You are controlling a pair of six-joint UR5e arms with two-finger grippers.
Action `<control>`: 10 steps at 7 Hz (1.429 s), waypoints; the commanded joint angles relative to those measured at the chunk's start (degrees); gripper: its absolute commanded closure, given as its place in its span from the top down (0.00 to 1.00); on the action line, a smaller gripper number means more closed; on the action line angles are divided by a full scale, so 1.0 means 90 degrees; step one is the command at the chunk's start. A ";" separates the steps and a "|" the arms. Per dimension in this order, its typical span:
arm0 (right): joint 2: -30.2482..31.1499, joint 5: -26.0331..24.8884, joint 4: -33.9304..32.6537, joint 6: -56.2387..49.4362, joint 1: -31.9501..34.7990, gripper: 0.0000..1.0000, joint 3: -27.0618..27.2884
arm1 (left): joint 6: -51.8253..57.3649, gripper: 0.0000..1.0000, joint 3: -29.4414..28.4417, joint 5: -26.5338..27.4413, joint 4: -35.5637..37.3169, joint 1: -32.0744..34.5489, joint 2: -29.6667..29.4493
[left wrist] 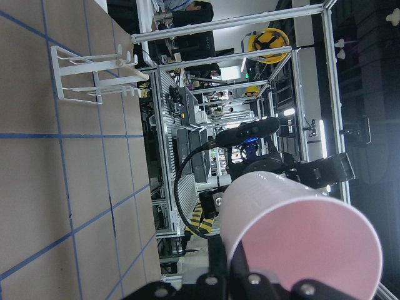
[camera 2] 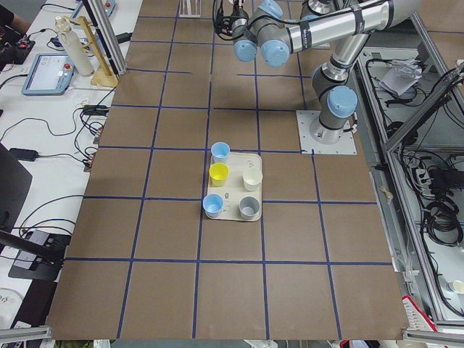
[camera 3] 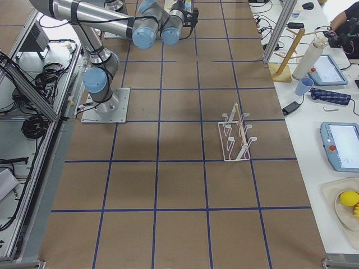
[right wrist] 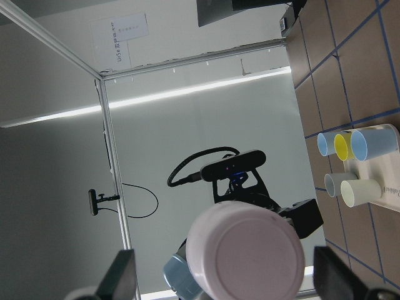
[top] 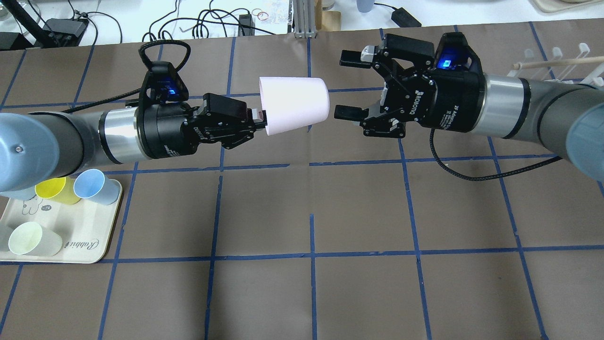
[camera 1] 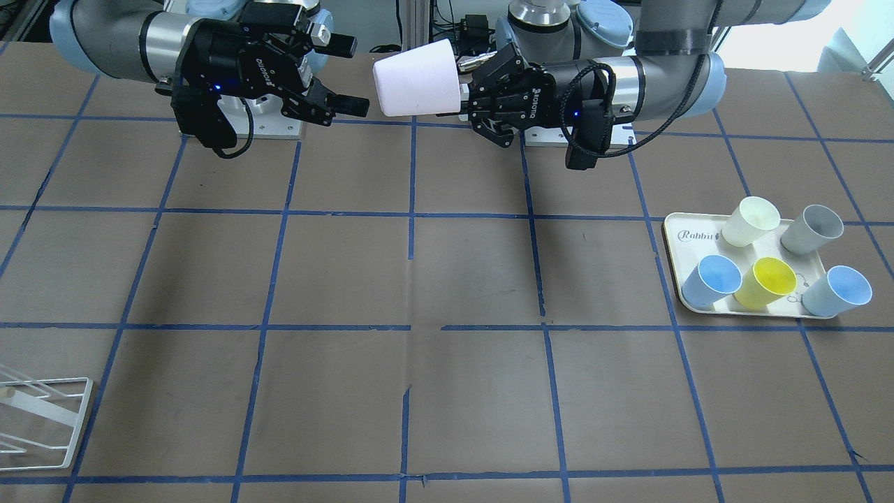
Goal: Transfer IKEA cup to right arm and place on rack
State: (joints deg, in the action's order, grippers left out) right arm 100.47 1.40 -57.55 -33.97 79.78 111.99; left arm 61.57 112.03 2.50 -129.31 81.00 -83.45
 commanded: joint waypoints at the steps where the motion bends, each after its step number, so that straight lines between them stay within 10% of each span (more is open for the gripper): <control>1: 0.0037 0.0001 0.0241 0.0015 0.0012 1.00 -0.0021 | -0.0015 0.00 0.0150 -0.0219 0.0003 0.0053 0.0053; 9: -0.0060 -0.0029 0.0271 0.0073 0.0178 0.99 -0.0041 | -0.0034 0.00 0.0160 -0.0239 -0.0036 0.0121 0.0121; 10: -0.0089 -0.0029 0.0271 0.0131 0.0178 0.87 -0.0041 | -0.0034 0.00 0.0160 -0.0239 -0.0036 0.0122 0.0121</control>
State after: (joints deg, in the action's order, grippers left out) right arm 99.95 1.13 -55.11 -33.22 81.35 111.66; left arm 61.26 113.47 0.35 -129.64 82.06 -82.36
